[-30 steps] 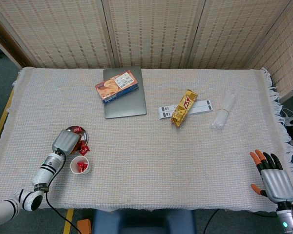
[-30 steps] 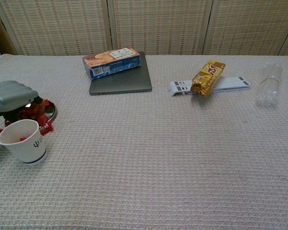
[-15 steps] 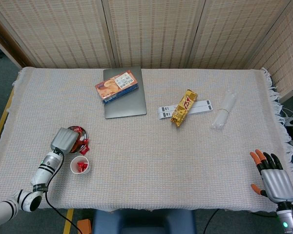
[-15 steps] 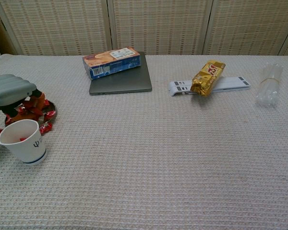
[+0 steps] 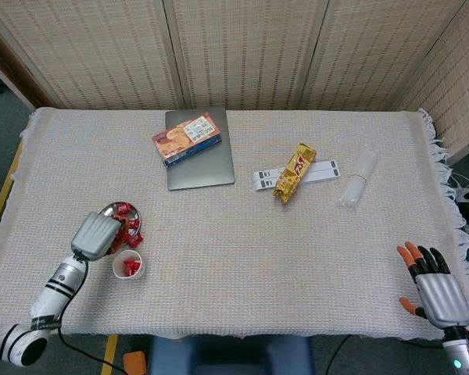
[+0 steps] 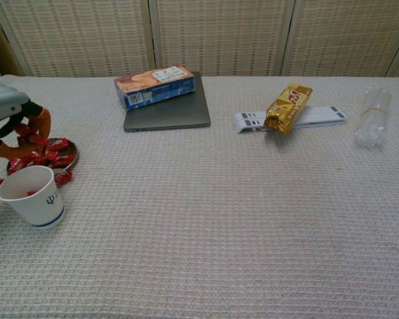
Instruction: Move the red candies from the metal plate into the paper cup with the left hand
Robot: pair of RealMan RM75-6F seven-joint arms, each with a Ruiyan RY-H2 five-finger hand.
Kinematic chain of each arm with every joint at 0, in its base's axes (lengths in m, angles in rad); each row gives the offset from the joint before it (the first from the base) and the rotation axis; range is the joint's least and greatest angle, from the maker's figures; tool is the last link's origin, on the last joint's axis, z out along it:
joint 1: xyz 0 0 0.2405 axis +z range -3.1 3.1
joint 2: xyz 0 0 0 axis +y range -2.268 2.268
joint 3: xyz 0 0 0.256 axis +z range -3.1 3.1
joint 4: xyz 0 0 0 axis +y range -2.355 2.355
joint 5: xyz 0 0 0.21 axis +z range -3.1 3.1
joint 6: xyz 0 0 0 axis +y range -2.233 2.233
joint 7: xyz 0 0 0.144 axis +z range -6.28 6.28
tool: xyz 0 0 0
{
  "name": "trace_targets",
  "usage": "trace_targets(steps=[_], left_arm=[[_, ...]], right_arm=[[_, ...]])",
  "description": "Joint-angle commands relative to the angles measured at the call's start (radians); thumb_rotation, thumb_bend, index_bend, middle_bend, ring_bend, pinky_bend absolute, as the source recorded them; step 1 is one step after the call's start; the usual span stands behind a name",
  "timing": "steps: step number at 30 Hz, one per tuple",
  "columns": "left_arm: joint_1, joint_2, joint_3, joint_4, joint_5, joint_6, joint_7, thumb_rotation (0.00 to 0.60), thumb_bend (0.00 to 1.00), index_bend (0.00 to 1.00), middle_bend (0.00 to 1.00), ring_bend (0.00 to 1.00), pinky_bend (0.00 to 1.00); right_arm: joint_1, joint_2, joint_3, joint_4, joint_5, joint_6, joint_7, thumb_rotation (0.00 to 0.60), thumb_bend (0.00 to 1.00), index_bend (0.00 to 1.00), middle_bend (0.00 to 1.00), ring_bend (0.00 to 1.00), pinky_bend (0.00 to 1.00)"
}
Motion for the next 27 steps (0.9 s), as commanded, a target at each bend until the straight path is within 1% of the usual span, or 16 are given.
trace_targets(steps=[1, 5, 10, 18, 23, 27], left_arm=[[0.054, 0.075, 0.044, -0.116, 0.059, 0.070, 0.041, 0.600, 0.65, 0.76, 0.75, 0.69, 1.00], [0.085, 0.102, 0.073, -0.174, 0.094, 0.105, 0.080, 0.600, 0.65, 0.76, 0.75, 0.69, 1.00], [0.107, 0.097, 0.090, -0.204, 0.117, 0.120, 0.131, 0.600, 0.65, 0.76, 0.75, 0.69, 1.00], [0.110, 0.052, 0.081, -0.200, 0.113, 0.105, 0.187, 0.600, 0.65, 0.76, 0.75, 0.69, 1.00], [0.098, 0.031, 0.077, -0.189, 0.105, 0.071, 0.213, 0.600, 0.64, 0.75, 0.74, 0.69, 1.00], [0.095, 0.012, 0.071, -0.170, 0.098, 0.058, 0.216, 0.600, 0.63, 0.71, 0.72, 0.69, 1.00]], right_arm=[[-0.002, 0.005, -0.007, -0.001, -0.015, 0.005, 0.009, 0.600, 0.11, 0.00, 0.00, 0.00, 0.00], [-0.004, 0.011, -0.015, -0.001, -0.033, 0.010, 0.022, 0.600, 0.11, 0.00, 0.00, 0.00, 0.00], [-0.006, 0.018, -0.024, -0.001, -0.055, 0.016, 0.036, 0.600, 0.11, 0.00, 0.00, 0.00, 0.00], [-0.011, 0.023, -0.030, 0.002, -0.075, 0.029, 0.050, 0.600, 0.11, 0.00, 0.00, 0.00, 0.00], [-0.011, 0.024, -0.029, 0.002, -0.074, 0.028, 0.051, 0.600, 0.11, 0.00, 0.00, 0.00, 0.00], [-0.011, 0.024, -0.028, 0.001, -0.072, 0.027, 0.050, 0.600, 0.11, 0.00, 0.00, 0.00, 0.00]])
